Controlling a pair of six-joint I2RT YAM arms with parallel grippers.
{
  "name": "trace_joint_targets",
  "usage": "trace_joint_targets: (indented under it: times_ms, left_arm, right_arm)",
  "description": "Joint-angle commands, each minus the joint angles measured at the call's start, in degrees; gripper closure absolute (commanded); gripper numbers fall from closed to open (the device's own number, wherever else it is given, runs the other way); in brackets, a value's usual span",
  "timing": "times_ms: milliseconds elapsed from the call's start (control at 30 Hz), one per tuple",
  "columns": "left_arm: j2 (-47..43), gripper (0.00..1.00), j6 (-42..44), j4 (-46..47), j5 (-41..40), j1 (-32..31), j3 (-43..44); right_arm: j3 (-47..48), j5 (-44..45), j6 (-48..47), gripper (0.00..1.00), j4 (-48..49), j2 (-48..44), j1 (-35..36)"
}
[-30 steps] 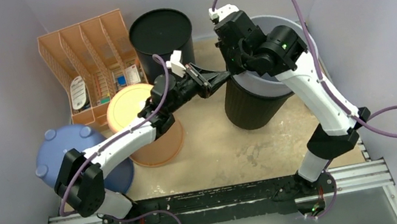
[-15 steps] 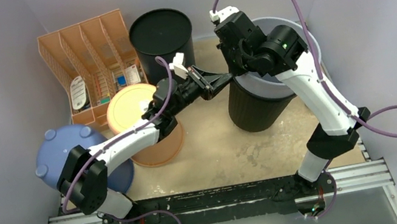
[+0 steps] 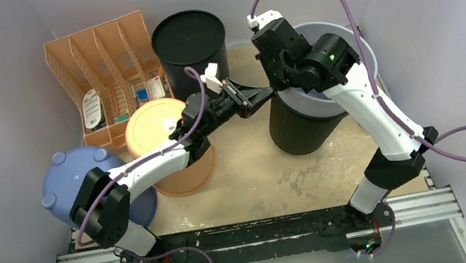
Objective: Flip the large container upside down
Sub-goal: Adjust the container in the container.
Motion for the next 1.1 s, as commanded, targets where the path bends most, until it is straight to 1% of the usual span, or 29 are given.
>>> trace_joint_targets:
  times_ms: [0, 200, 333, 400, 467, 600, 700, 767, 867, 967, 1067]
  left_arm:
    - [6.6, 1.00, 8.9, -25.6, -6.0, 1.2, -4.8]
    - [4.0, 1.00, 13.4, -29.3, -7.4, 1.2, -0.5]
    - [4.2, 1.00, 15.7, -31.8, -8.5, 1.3, 1.0]
    - [4.3, 1.00, 15.8, -31.1, -8.5, 1.4, 0.2]
    - [4.9, 1.00, 15.7, -30.8, -8.6, 1.4, -0.6]
    - [6.0, 1.00, 15.8, -30.7, -8.7, 1.5, -1.8]
    - [6.7, 1.00, 15.8, -30.6, -8.5, 1.8, -2.6]
    - [6.5, 1.00, 15.7, -30.2, -8.3, 1.9, -3.3]
    - [6.3, 1.00, 15.9, -29.9, -8.3, 1.9, -3.7]
    - [6.3, 1.00, 16.4, -30.5, -8.1, 2.0, -2.8]
    - [5.9, 1.00, 17.2, -30.9, -8.1, 1.9, -2.1]
  right_arm:
    - [-2.8, 4.0, -0.8, 1.00, 14.4, -10.9, 1.1]
    - [-15.4, 2.9, 0.8, 1.00, 19.3, -12.8, 1.0]
    - [-18.0, 3.1, 1.5, 1.00, 20.6, -12.1, 1.0]
    - [-17.4, 3.4, 1.0, 1.00, 20.9, -11.8, 0.9]
    - [-14.3, 4.0, 0.5, 1.00, 20.4, -11.4, 1.0]
    - [-0.4, 7.7, -0.6, 1.00, 16.0, -8.8, 1.0]
    - [8.7, 8.5, -0.9, 1.00, 12.8, -7.3, 1.0]
    - [10.0, 8.3, -1.0, 1.00, 12.5, -7.9, 1.0]
    - [3.2, 6.2, -0.8, 1.00, 14.9, -10.3, 1.0]
    - [-3.1, 4.5, 0.7, 1.00, 15.5, -10.5, 1.0]
    - [-8.8, 3.2, 1.1, 1.00, 18.4, -11.4, 0.9]
